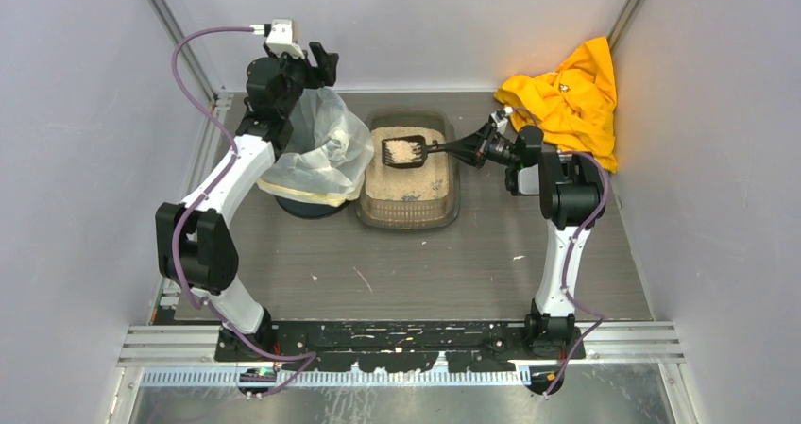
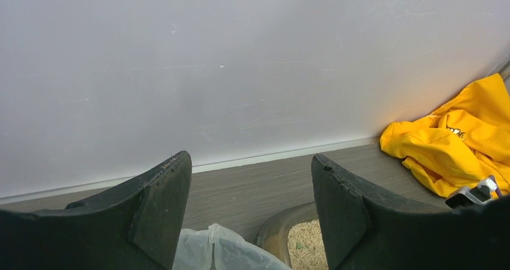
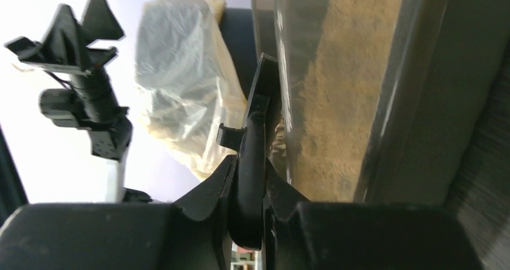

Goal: Clean the litter box

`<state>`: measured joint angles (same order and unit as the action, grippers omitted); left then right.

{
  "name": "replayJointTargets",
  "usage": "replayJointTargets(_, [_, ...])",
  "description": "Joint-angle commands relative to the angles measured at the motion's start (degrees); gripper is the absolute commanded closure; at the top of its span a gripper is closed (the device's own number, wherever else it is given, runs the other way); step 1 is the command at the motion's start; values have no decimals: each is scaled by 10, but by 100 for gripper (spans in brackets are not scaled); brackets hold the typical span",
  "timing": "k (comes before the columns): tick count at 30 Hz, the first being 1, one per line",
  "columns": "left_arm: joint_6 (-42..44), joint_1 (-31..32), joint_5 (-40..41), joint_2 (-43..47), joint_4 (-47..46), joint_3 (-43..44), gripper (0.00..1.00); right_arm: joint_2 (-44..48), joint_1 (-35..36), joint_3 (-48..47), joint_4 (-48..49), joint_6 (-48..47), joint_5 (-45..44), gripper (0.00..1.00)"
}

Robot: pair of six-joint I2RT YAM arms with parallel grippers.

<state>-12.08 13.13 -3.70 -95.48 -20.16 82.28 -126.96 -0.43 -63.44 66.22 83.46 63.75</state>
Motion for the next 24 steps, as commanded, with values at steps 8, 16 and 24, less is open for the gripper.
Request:
replayJointTargets(8, [-7,1,-5,5,-35,22,27,171,-26,47,-226,-278,-47,99])
replayJointTargets(16, [-8,2,0,7,-40,13,27,194,-10,47,-219,-312,-27,99])
replayJointTargets(24, [-7,1,3,6,-41,10,27,117,-15,21,102,-36,-19,99])
